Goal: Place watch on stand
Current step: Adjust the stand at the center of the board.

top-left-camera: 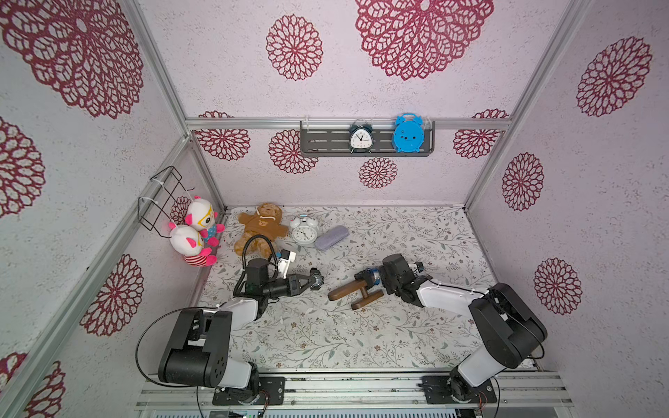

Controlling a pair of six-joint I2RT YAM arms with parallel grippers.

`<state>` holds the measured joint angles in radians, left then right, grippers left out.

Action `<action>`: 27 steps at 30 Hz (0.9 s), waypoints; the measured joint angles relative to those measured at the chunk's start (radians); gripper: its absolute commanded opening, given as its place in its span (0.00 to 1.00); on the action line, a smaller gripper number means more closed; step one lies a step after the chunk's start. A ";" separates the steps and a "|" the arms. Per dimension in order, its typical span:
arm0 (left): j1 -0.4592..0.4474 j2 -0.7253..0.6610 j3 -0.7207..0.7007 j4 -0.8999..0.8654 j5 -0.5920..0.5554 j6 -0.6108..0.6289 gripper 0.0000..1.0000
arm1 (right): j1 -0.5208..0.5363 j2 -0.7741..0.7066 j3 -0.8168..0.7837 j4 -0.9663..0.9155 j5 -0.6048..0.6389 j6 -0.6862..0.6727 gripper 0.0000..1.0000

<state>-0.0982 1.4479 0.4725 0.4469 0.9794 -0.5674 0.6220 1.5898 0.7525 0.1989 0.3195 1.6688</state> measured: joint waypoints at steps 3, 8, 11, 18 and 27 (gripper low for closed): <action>0.001 -0.008 0.000 -0.002 -0.003 0.000 0.10 | 0.019 -0.017 -0.043 0.072 0.053 -0.009 0.00; 0.001 -0.015 0.000 -0.008 -0.006 0.003 0.10 | 0.057 -0.030 -0.109 0.231 0.155 -0.058 0.00; 0.001 -0.016 0.000 -0.012 -0.008 0.006 0.10 | 0.081 -0.027 -0.163 0.402 0.229 -0.126 0.00; 0.001 -0.016 0.000 -0.020 -0.018 0.014 0.09 | 0.114 0.166 -0.247 0.959 0.321 -0.213 0.00; 0.005 -0.055 0.000 -0.049 -0.025 0.022 0.09 | 0.161 0.372 -0.243 1.360 0.373 -0.287 0.00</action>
<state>-0.0933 1.3930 0.4725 0.3977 0.9543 -0.5457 0.7826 1.9617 0.5091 1.5589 0.6922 1.3815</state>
